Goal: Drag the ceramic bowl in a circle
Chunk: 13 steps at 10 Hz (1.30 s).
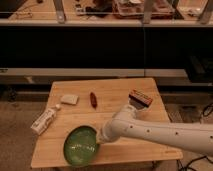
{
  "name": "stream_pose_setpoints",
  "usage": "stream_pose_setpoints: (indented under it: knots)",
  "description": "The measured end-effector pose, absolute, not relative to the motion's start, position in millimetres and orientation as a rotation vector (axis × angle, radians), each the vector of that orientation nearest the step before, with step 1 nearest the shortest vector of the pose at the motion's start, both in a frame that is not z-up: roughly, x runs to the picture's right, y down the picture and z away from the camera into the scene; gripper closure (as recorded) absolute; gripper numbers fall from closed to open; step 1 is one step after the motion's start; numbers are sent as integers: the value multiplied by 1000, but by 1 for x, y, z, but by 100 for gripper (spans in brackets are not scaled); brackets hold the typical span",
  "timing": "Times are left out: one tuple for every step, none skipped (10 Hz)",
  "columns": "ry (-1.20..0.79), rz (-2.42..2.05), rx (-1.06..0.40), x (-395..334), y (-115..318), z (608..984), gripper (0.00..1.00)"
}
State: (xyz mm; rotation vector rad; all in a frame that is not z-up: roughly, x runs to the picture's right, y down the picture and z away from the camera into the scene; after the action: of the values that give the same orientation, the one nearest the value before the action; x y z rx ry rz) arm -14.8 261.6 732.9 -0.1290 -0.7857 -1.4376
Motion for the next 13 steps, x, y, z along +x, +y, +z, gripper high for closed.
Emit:
stream_pose_setpoints:
  knots:
    - [-782, -1417, -140, -6, 268, 734, 100]
    - [-773, -1379, -154, 9, 275, 738, 100]
    - [-767, -1337, -160, 22, 278, 741, 100]
    - [-763, -1307, -156, 31, 276, 744, 100]
    - [-759, -1272, -139, 39, 268, 747, 100]
    - [-746, -1230, -113, 50, 252, 748, 100]
    - [-739, -1219, -104, 54, 244, 749, 100]
    - [-729, -1211, -104, 60, 233, 751, 100]
    - [-719, -1208, -117, 67, 225, 754, 100]
    - [-716, -1211, -133, 69, 219, 760, 100]
    - [-718, -1219, -151, 68, 214, 767, 100]
    - [-719, -1223, -159, 63, 207, 773, 100]
    - [-722, -1234, -155, 52, 195, 778, 100]
